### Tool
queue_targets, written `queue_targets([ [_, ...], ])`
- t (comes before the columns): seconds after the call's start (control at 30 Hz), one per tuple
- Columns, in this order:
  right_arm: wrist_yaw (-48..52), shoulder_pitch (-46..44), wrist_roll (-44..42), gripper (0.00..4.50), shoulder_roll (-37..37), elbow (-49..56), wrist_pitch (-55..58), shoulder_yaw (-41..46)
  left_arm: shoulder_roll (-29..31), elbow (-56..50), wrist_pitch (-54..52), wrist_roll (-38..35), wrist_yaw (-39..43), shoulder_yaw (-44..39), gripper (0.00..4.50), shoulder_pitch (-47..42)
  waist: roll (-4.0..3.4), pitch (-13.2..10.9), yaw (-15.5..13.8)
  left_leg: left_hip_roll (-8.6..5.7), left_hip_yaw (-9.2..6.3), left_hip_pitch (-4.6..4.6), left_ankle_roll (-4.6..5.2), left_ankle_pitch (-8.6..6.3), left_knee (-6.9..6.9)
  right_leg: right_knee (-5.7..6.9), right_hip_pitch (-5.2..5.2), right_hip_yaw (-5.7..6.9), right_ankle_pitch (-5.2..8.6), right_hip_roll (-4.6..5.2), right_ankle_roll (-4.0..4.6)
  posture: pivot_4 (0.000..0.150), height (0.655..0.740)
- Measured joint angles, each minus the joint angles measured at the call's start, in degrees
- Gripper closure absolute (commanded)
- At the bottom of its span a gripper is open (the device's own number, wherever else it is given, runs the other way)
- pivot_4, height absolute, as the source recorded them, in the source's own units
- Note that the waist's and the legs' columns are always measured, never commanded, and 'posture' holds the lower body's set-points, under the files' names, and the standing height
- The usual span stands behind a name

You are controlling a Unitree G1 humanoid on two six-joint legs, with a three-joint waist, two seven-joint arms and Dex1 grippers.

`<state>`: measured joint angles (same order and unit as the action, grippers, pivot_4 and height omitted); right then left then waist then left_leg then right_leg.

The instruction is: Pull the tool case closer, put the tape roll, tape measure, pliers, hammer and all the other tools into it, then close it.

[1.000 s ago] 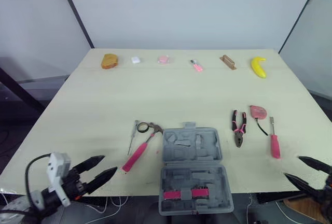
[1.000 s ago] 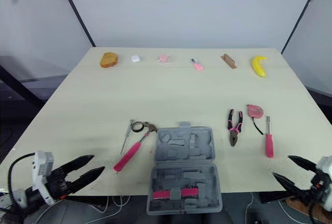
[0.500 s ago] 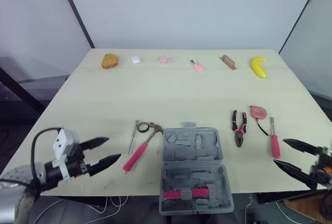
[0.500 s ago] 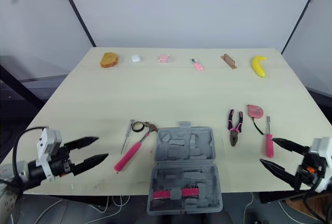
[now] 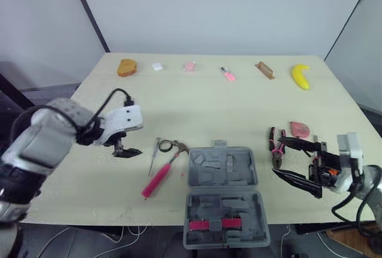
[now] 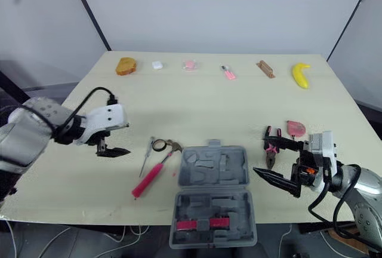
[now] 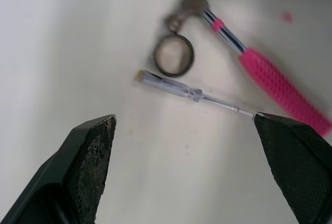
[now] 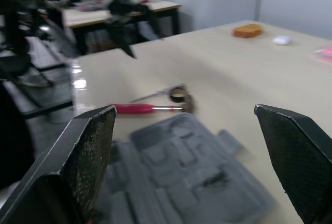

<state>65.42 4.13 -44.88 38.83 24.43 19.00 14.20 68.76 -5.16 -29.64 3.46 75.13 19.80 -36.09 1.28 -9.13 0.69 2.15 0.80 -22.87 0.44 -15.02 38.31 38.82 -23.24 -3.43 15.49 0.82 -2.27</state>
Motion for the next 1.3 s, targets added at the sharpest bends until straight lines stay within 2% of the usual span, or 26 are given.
queue_targets([
  [0.07,0.3,0.0,-0.7,0.01,0.3,0.1,0.9,0.0,-1.6,2.6,2.3,4.7,2.0,4.3,0.00,-2.8,0.03,0.0,0.3,0.06,-0.01,-0.03,0.01,-0.01,-0.01,0.01,-0.06,-0.04,0.00,-0.07,0.01,0.150,0.7400],
  [0.17,0.1,-0.7,-0.7,0.00,0.6,0.3,1.6,-0.3,-5.8,7.2,6.1,9.3,5.1,8.7,0.78,-7.1,0.05,0.0,0.0,0.07,-0.02,-0.08,0.01,0.00,0.01,0.05,-0.11,-0.02,0.00,-0.09,0.01,0.150,0.7400],
  [0.27,-0.2,-1.3,-0.9,0.00,0.8,0.5,2.5,-0.7,-9.1,11.2,11.8,13.7,6.1,12.2,2.22,-10.3,0.08,-0.1,-0.1,0.06,-0.02,-0.13,0.01,0.00,0.05,0.04,-0.11,-0.03,0.00,-0.08,0.00,0.150,0.7400],
  [0.47,-0.8,-2.3,-2.2,0.00,2.1,0.5,4.7,-0.7,-17.5,18.8,21.0,21.2,5.6,16.8,2.22,-12.2,0.10,-0.1,-0.1,0.03,-0.03,-0.15,0.02,0.00,0.08,0.06,-0.12,-0.04,-0.01,-0.04,-0.01,0.150,0.7400],
  [0.8,-1.2,-1.6,-2.8,0.00,2.7,0.6,5.5,0.1,-22.6,28.5,25.5,25.8,3.7,17.0,2.22,-12.5,0.14,-0.1,0.0,0.03,-0.06,-0.21,0.02,0.00,0.10,0.10,-0.16,-0.01,-0.02,-0.03,-0.02,0.150,0.7400],
  [1.1,-2.4,0.2,-2.9,0.00,2.7,2.8,5.6,0.5,-28.8,37.1,27.9,29.3,2.1,17.0,2.22,-16.4,0.12,-0.1,-0.1,0.01,-0.16,-0.24,0.02,0.00,0.14,0.13,-0.15,0.09,-0.03,-0.02,-0.02,0.150,0.7400],
  [1.13,-2.5,0.4,-2.9,0.00,2.7,2.9,5.6,0.6,-29.5,38.2,28.0,29.7,2.1,17.0,2.75,-16.9,0.07,0.0,-0.2,0.00,-0.20,-0.24,0.02,0.00,0.14,0.15,-0.13,0.13,-0.03,-0.02,-0.02,0.150,0.7400],
  [1.17,-2.6,0.6,-2.9,0.00,2.7,3.4,5.6,0.6,-30.5,39.5,28.1,30.3,2.1,17.0,2.99,-17.5,0.02,0.0,-0.4,-0.02,-0.22,-0.21,0.03,0.00,0.15,0.15,-0.11,0.16,-0.03,-0.01,-0.02,0.150,0.7400],
  [1.27,-2.8,1.0,-2.9,0.00,2.7,4.2,5.6,0.6,-31.6,41.1,29.0,31.0,2.1,17.0,4.45,-17.7,-0.09,0.0,-0.7,-0.03,-0.27,0.06,0.03,0.00,0.15,0.13,0.19,0.20,-0.02,0.00,-0.03,0.150,0.7400],
  [1.3,-2.9,1.3,-3.0,0.00,2.7,4.4,5.6,0.7,-32.0,41.8,29.6,31.2,1.9,16.9,4.45,-17.9,-0.10,0.1,-0.9,-0.04,-0.32,0.09,0.03,0.01,0.18,0.14,0.23,0.24,-0.02,-0.01,-0.03,0.150,0.7400],
])
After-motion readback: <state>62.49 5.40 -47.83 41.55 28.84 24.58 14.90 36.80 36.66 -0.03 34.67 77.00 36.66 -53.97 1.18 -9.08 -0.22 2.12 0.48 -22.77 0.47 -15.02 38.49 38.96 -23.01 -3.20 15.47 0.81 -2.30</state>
